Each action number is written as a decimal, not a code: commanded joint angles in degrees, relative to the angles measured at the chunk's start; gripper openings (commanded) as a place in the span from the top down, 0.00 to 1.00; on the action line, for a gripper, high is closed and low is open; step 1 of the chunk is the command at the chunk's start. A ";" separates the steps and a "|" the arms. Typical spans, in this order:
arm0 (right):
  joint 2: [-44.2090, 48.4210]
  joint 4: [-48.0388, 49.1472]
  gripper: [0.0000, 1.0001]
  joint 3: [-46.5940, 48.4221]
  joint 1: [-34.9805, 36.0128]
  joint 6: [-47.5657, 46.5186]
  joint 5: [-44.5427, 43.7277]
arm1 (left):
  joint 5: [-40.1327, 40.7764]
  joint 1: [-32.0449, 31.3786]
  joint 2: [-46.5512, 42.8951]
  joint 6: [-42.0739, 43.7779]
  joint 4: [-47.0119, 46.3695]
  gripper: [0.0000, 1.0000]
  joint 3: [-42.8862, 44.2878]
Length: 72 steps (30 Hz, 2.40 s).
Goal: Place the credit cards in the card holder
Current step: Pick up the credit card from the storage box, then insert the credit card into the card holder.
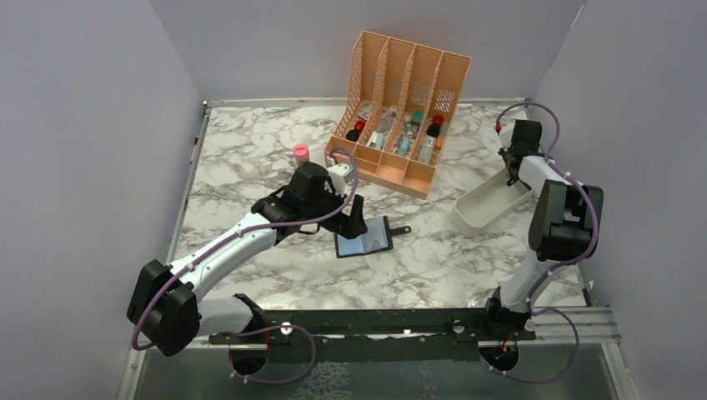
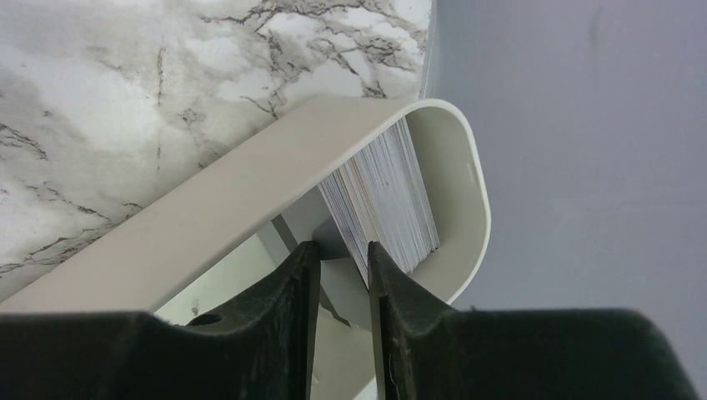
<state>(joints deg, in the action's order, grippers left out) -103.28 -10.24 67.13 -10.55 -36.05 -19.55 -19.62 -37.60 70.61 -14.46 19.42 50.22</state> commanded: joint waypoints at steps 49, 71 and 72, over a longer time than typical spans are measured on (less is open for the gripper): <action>21.38 -21.48 0.99 12.24 32.38 42.83 10.34 | 11.70 2.19 -3.59 -3.92 1.64 0.08 -0.36; 27.11 10.86 0.99 -21.13 44.34 73.52 41.54 | 10.65 2.45 7.66 -19.55 -11.96 0.59 -9.60; 26.32 11.95 0.99 -21.65 45.56 73.64 40.61 | 10.65 2.43 7.89 -19.44 -12.62 0.59 -10.14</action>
<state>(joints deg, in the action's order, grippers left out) -75.50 -8.49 47.48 31.79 31.94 18.59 -7.79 -35.57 77.14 -31.75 11.94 41.82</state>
